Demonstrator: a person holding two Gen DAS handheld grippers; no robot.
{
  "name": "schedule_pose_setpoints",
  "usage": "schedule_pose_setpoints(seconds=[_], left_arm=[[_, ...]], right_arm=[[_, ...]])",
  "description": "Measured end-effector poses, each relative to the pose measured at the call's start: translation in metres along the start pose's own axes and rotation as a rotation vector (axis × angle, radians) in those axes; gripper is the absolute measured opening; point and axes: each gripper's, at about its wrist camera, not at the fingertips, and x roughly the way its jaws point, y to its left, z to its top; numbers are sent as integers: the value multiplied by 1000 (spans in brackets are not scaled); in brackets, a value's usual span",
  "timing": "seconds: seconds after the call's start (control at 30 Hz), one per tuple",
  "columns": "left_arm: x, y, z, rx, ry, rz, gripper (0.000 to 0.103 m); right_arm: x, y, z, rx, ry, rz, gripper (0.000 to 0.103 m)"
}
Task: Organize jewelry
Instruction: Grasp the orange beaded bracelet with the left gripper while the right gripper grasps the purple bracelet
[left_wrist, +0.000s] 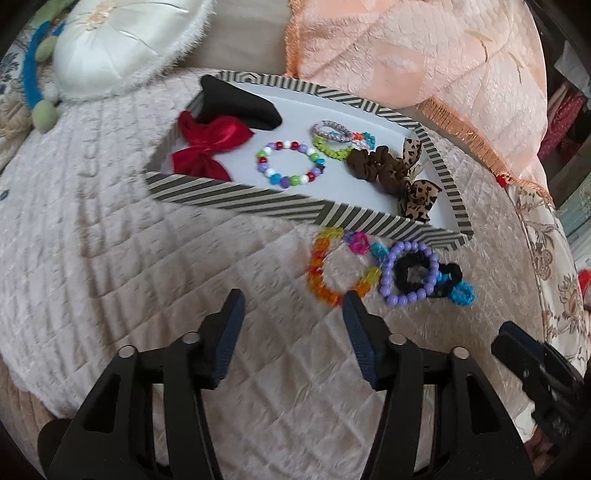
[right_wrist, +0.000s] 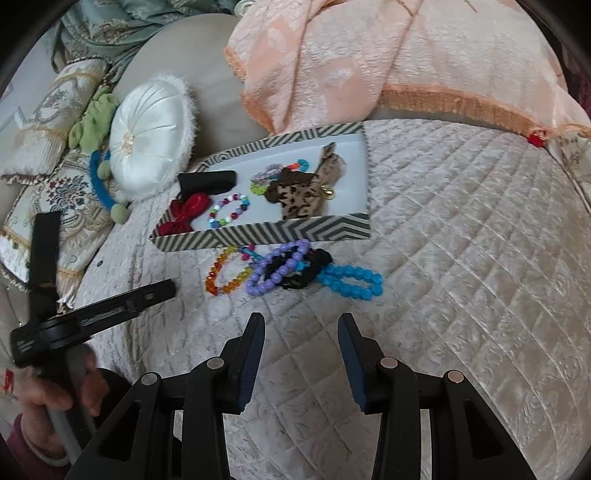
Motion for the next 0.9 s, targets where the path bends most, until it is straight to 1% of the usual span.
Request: schedule_pose_setpoints(seconds=[0.23, 0.3, 0.33, 0.37, 0.4, 0.47, 0.57, 0.63, 0.73, 0.83, 0.87, 0.9], left_arm=[[38, -7, 15, 5, 47, 26, 56], [41, -8, 16, 11, 28, 31, 52], [41, -9, 16, 18, 19, 35, 35], [43, -11, 16, 35, 17, 57, 15], [44, -10, 16, 40, 18, 56, 10], [42, -3, 16, 28, 18, 28, 8], [32, 8, 14, 7, 8, 20, 8], [21, 16, 12, -8, -6, 16, 8], [11, 28, 10, -17, -14, 16, 8], [6, 34, 6, -20, -15, 17, 8], [6, 36, 5, -24, -15, 18, 8], [7, 38, 4, -30, -10, 18, 8]], right_arm=[[10, 1, 10, -19, -2, 21, 39], [13, 2, 13, -21, -2, 31, 39], [15, 3, 15, -25, 0, 37, 39], [17, 4, 17, -30, 2, 42, 38], [19, 6, 19, -39, 6, 48, 37], [25, 11, 24, -56, 13, 59, 35], [37, 20, 31, -90, 25, 62, 31], [50, 25, 37, -113, 40, 41, 30], [68, 22, 43, -108, 70, 6, 29], [89, 14, 46, -99, 114, -64, 24], [92, 11, 45, -87, 120, -72, 21], [94, 6, 44, -64, 126, -59, 20]])
